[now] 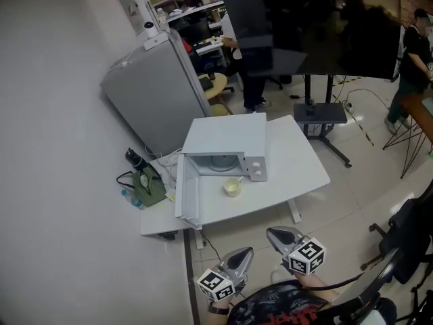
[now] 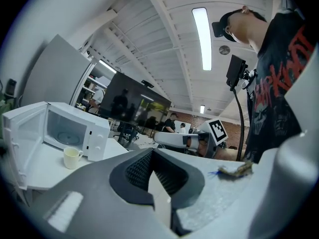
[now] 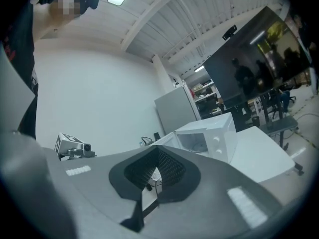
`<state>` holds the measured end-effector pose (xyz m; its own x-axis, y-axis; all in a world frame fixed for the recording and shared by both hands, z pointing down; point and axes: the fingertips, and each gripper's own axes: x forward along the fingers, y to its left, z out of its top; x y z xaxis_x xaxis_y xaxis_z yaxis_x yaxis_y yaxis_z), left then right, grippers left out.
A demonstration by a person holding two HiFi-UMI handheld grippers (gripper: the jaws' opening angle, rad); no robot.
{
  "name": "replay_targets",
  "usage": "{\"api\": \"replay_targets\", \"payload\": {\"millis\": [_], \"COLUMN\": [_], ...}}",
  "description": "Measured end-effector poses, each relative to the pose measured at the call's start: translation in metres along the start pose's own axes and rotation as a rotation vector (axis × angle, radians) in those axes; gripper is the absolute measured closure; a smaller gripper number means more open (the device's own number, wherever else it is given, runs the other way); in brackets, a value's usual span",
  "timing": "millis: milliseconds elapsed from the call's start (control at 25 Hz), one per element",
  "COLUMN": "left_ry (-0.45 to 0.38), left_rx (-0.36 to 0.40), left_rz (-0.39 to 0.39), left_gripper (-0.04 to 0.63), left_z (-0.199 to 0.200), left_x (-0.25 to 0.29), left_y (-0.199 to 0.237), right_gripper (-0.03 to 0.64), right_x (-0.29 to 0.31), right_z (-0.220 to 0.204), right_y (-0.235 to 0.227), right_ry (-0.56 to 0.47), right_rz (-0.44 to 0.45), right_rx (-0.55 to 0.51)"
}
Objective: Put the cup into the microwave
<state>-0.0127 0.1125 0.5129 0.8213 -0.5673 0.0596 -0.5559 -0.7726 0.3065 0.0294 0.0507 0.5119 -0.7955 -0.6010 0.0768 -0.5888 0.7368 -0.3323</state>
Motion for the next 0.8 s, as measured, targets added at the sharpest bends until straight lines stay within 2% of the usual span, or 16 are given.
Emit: {"api": "replay_targets", "payload": {"millis": [160,360,440,600,800], "left_ry": [0.005,-0.049,-0.049,-0.017,-0.036], "left_rx": [0.015,-0.05,-0.051,-0.008,0.072], "left_rz": [0.012,0.018,0.04,0.095,0.048], "left_gripper": [0.591,0.591,0.591,0.591,0.592], "left_z": [0.011,0.008,0.001,0.008,0.032], "left_x": [0.013,0.01,0.005,-0.001,-0.013], "left_y": [0.0,0.004,0.016,0.048,0.073], "right_gripper": [0.617,0.617,0.617,0.617,0.617], "right_x": [0.002,0.014,0.024,0.047,0.076], "right_z": [-0.002,-0.01,-0.012,0.0,0.017], "right_y": [-0.016,-0.015,-0.01,-0.014,-0.009], "right_ry": [0.02,0.072,0.081,0.071,0.035], "right_rz": [0.002,0.038,0.056,0.043,0.049], "right_rx": [-0.009,-0.006,-0.03,-0.057,-0.084]}}
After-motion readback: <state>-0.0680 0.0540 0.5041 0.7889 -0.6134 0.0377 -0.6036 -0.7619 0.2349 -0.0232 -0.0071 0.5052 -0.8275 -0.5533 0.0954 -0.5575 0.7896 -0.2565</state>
